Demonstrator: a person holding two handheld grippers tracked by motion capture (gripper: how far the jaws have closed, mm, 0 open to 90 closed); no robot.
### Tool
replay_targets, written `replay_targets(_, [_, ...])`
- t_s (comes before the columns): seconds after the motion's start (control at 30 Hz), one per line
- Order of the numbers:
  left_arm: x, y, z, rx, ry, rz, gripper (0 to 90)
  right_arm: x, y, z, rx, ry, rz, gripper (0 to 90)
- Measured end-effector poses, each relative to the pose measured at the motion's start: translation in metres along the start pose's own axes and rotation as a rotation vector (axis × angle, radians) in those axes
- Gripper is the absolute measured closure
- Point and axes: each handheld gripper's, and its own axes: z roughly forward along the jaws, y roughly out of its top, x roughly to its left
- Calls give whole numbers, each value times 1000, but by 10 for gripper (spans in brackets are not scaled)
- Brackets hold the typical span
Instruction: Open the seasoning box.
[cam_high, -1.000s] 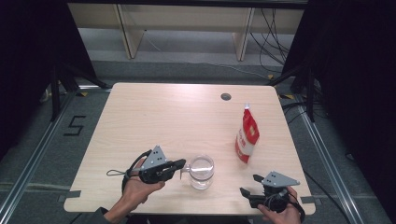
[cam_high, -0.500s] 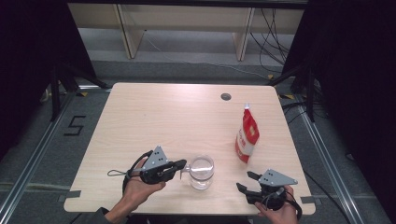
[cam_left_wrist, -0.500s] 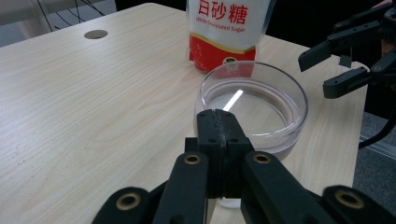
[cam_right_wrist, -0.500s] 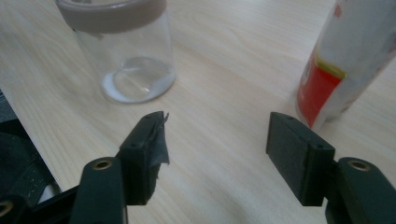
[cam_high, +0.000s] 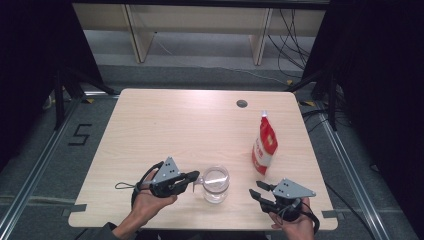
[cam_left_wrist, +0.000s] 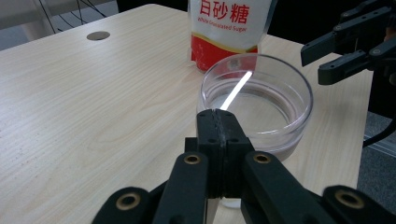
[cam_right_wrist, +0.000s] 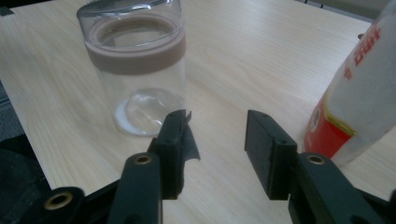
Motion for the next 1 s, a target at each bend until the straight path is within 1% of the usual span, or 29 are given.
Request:
replay_targets(0.07, [0,0,0,2,0,1,890,4,2,0,-5,10,20,659])
replay_targets(0.1, [1,-1,0,1,-1,1,891,2,3,2,-28,4,-20,671])
replay_targets(0.13, [1,-1,0,1,-1,1,890,6,4,2,-24,7,-8,680])
replay_targets(0.17, [2,-1,0,0,-7,-4,890,6,6,4,-33,21,-30,695])
replay_targets(0.2, [1,-2,0,1,-3,-15,890,7,7,4,-47,7,-34,708])
replay_targets(0.27, [0,-2,0,-1,-4,-12,890,8,10,5,-63,28,-40,764])
replay_targets(0.3, [1,-2,0,-1,-4,-13,891,9,11,6,-75,22,-52,788])
replay_targets(0.33, [1,-2,0,-1,-4,-13,890,9,11,6,-75,22,-52,788])
replay_targets(0.37, [1,-2,0,1,-4,-14,890,12,12,7,-76,21,-34,796])
replay_targets(0.4, [0,-2,0,-1,-4,-12,890,13,13,9,-69,40,-48,813])
replay_targets(0.5, [0,-2,0,-1,-4,-9,890,16,17,16,-77,63,-72,848])
replay_targets(0.53, [0,-2,0,-2,-4,-7,890,17,17,17,-73,65,-72,853])
replay_targets(0.57, [0,-2,0,-4,-4,-5,890,19,19,20,-74,77,-68,853])
replay_targets(0.6, [2,-1,0,-3,-8,19,890,20,20,20,-69,69,-76,854])
replay_targets(0.63, [2,-2,0,-2,-8,16,890,21,21,23,-69,76,-93,853])
replay_targets(0.7, [1,-2,0,-4,-6,9,888,22,22,24,-65,77,-90,854])
replay_targets(0.73, [1,-2,0,-6,-6,12,888,23,23,26,-70,84,-102,854])
replay_targets(0.77, [1,-2,0,-5,-4,7,888,25,25,28,-80,82,-104,857])
replay_targets(0.8, [1,-2,0,-2,-5,15,888,26,27,30,-63,90,-110,860])
replay_targets(0.83, [1,-2,-1,-1,-4,15,888,25,27,31,-61,92,-123,861])
replay_targets(0.87, [2,-3,-1,3,-7,26,888,26,28,32,-66,92,-118,861])
replay_targets(0.9, [1,-3,0,-4,-8,17,888,27,29,33,-59,95,-118,860])
replay_targets(0.93, [1,-4,0,-1,1,2,888,28,29,33,-67,91,-122,859])
replay_targets(0.97, [1,-4,0,-2,-3,0,889,29,30,34,-71,93,-124,857])
replay_targets(1.0, [0,-5,0,-4,-1,-20,889,30,30,34,-68,91,-128,857])
